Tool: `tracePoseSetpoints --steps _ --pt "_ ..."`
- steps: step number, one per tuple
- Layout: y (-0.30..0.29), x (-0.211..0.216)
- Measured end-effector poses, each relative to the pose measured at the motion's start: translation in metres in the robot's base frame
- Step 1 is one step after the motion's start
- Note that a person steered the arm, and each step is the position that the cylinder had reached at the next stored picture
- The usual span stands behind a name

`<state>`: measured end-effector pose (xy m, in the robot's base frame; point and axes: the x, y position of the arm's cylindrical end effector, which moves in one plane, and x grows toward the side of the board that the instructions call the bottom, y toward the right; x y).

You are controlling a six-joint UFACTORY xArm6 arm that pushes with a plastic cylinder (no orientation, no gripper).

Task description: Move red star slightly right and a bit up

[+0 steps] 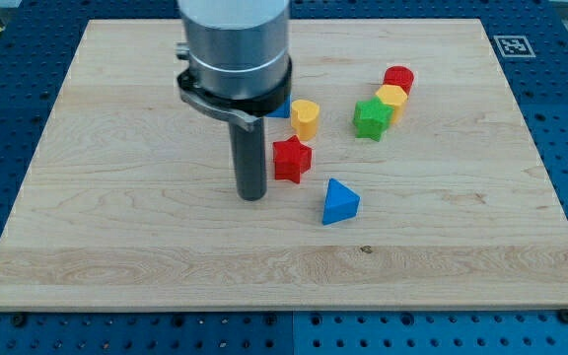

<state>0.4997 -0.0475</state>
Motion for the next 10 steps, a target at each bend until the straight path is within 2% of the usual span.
tracePoseSetpoints --steps 3,6,9,10 --pt "0.025 -0.015" --pt "0.004 -0.043" --pt "0.081 -0.043" --pt "0.077 -0.036"
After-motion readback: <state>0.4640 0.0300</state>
